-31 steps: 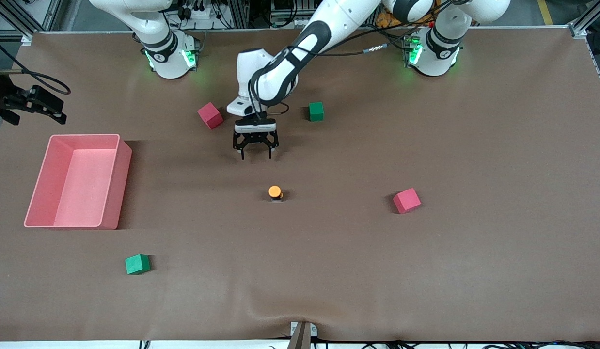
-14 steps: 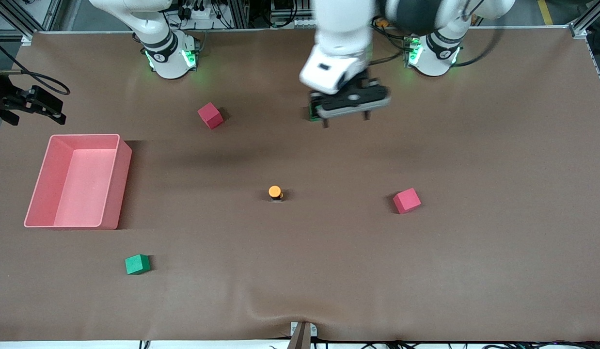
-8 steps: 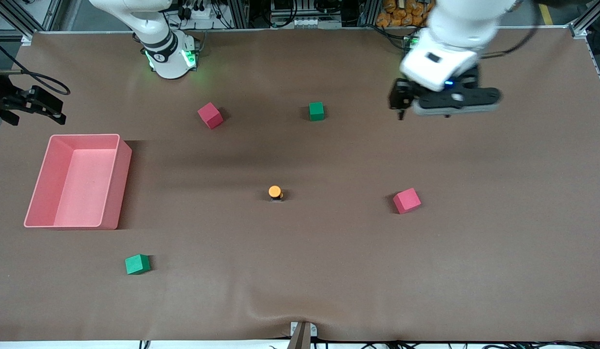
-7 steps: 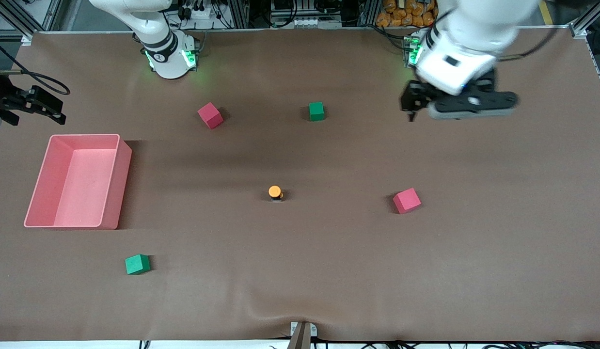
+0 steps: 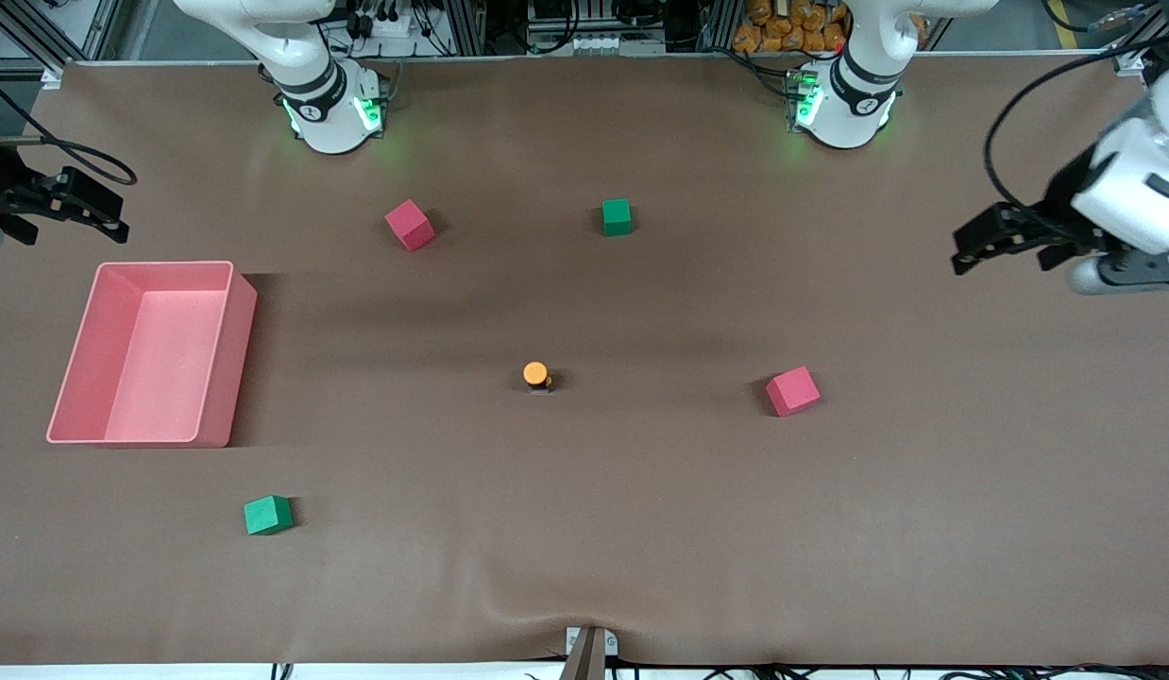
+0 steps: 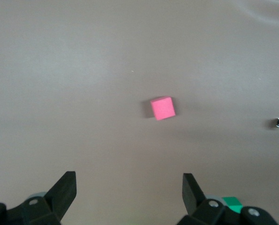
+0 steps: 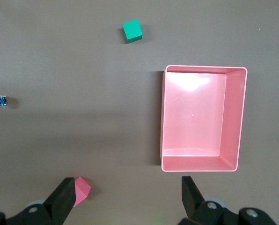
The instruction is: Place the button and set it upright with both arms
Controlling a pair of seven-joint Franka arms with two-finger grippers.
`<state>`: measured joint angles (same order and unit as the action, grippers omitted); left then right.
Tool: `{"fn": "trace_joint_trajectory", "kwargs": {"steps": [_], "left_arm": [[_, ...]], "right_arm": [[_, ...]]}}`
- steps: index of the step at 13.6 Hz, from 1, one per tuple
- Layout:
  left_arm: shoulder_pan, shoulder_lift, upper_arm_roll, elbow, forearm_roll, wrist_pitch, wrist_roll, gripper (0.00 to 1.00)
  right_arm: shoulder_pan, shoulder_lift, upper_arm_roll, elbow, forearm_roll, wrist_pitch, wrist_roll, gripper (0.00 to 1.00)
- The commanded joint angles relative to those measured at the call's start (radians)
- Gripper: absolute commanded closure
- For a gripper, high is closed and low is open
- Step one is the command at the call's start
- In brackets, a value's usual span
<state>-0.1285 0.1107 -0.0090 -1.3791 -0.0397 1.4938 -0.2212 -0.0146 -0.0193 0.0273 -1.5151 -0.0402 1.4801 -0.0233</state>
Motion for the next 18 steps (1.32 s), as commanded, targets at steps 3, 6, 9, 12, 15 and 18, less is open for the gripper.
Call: {"fn": "trace_joint_trajectory", "kwargs": {"steps": [3, 6, 9, 12, 15, 18], "left_arm": [[0.098, -0.04, -0.042, -0.027, -0.014, -0.046, 0.095, 0.0], [0.096, -0.114, -0.043, -0.121, -0.014, -0.04, 0.095, 0.0], [0.105, -0.178, -0.066, -0.193, -0.012, -0.038, 0.083, 0.0], [0.125, -0.206, -0.095, -0.225, 0.019, -0.035, 0.082, 0.0], [0.115, -0.226, -0.097, -0.224, 0.038, -0.038, 0.069, 0.0], [0.115, -0.244, -0.095, -0.209, 0.038, -0.066, 0.057, 0.0]], "right_arm": [[-0.019, 0.004, 0.014, 0.015, 0.011, -0.006, -0.007, 0.0], [-0.022, 0.005, 0.014, 0.013, 0.011, -0.007, -0.007, 0.0], [-0.022, 0.004, 0.014, 0.013, 0.013, -0.011, -0.007, 0.0], [-0.021, 0.004, 0.014, 0.013, 0.014, -0.014, -0.007, 0.0], [-0.022, 0.004, 0.014, 0.012, 0.019, -0.015, -0.007, 0.0], [-0.024, 0.004, 0.014, 0.012, 0.019, -0.014, -0.007, 0.0]]}}
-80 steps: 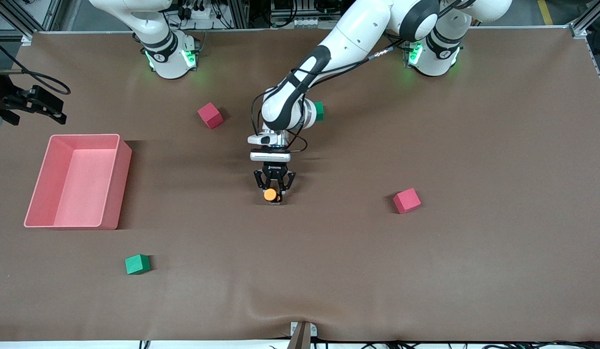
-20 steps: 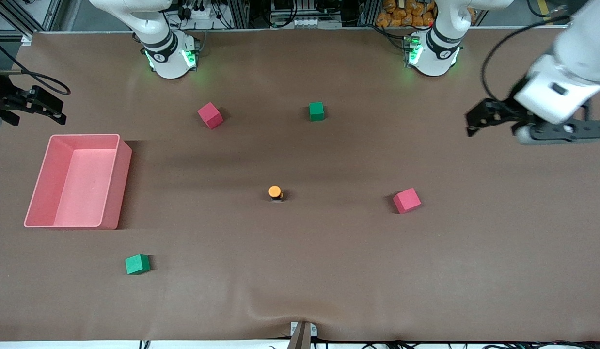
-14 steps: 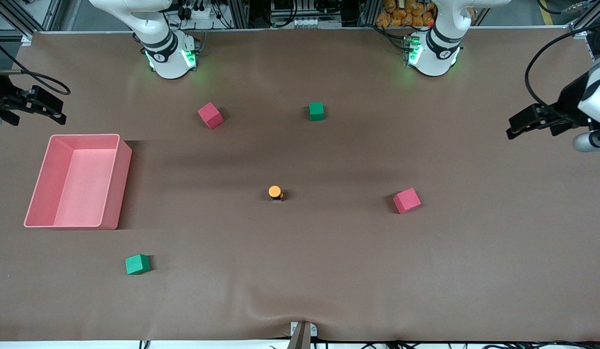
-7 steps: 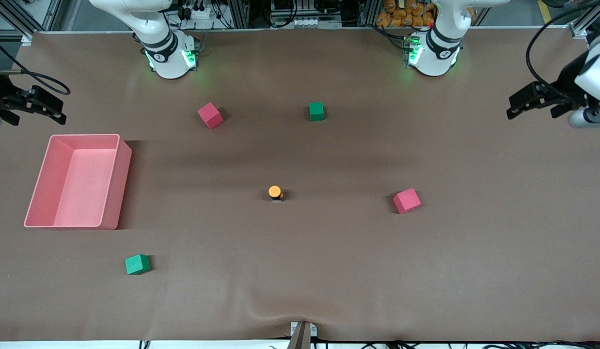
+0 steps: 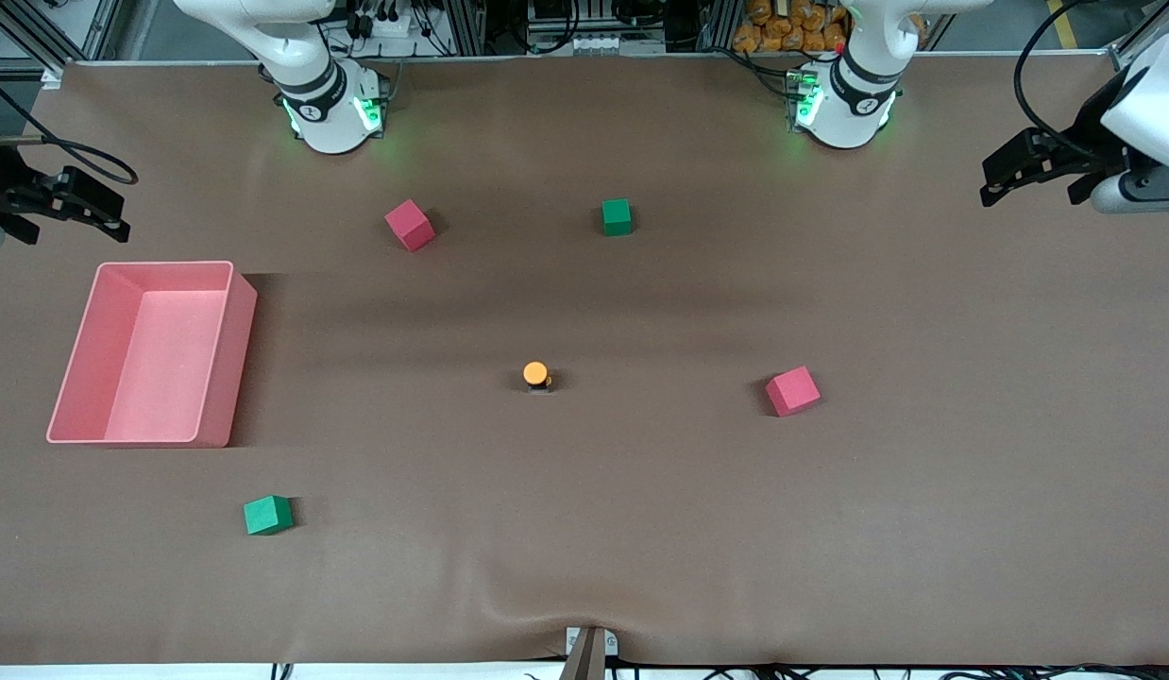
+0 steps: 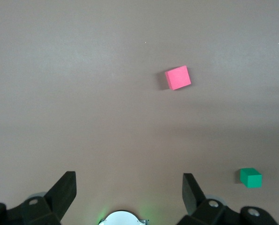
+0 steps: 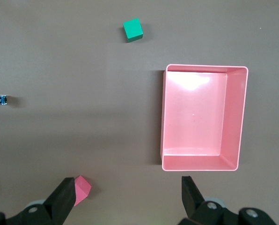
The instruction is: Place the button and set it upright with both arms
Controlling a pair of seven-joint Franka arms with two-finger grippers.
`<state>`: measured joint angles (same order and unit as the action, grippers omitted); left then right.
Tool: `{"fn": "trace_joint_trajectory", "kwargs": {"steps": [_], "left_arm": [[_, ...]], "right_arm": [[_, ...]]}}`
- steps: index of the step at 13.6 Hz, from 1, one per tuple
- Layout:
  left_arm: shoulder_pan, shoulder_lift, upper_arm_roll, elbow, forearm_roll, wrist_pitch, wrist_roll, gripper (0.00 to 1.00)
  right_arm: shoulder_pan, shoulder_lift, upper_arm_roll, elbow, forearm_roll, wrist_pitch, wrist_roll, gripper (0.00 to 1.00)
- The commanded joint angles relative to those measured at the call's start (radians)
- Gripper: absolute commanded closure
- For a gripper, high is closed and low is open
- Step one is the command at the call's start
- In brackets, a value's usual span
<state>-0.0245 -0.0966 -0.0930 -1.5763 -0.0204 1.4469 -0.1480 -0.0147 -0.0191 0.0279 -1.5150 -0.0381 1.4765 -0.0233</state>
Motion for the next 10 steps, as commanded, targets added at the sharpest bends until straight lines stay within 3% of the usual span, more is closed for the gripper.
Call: {"fn": "trace_joint_trajectory", "kwargs": {"steps": [1, 10], "left_arm": [[0.011, -0.037, -0.011, 0.004, 0.019, -0.02, -0.021, 0.0], [0.012, -0.02, -0.01, 0.041, 0.025, -0.037, -0.021, 0.0]], "right_arm": [[-0.024, 0.004, 0.014, 0.012, 0.017, -0.012, -0.007, 0.0], [-0.022, 0.004, 0.014, 0.012, 0.017, -0.013, -0.007, 0.0]]}}
